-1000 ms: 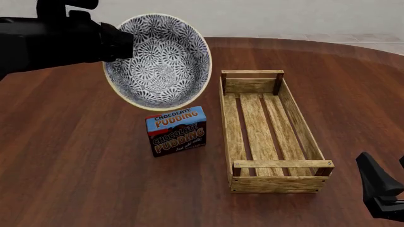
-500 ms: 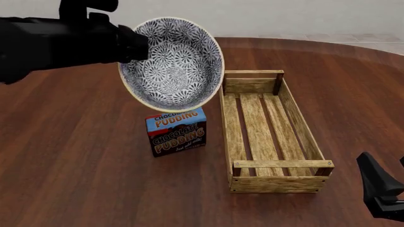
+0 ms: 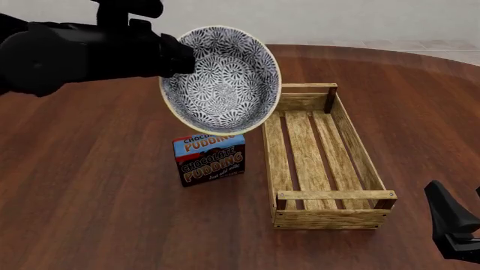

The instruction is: Pick up the bowl on the left and put it in the tray.

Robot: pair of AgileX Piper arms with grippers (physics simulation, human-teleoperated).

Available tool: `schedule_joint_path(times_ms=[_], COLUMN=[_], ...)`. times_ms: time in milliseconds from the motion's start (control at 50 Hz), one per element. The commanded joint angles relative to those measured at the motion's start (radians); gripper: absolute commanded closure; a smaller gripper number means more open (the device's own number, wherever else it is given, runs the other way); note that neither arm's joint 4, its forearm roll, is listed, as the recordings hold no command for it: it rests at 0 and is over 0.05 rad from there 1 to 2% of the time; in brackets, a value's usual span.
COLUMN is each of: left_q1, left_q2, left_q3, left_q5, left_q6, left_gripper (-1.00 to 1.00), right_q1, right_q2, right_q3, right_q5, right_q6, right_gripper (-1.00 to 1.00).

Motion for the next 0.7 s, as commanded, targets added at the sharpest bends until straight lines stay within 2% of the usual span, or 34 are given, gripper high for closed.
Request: schedule_joint_path(times_ms=[20, 700], left_q1=[-0.018, -0.103], left_q2=[0.012, 0.026], left_q3=[-0.011, -0.027], left_q5=[-0.004, -0.006], left_q6=[-0.003, -0.038], left_gripper=[1.0, 1.0], right_q1=[-0.001, -0.002], right_q2=[-0.003, -0.004], right_q3=[0.0, 0.0], right_q5=[0.003, 0.011], right_q6=[0.0, 0.006], right_gripper=[-1.0, -1.0])
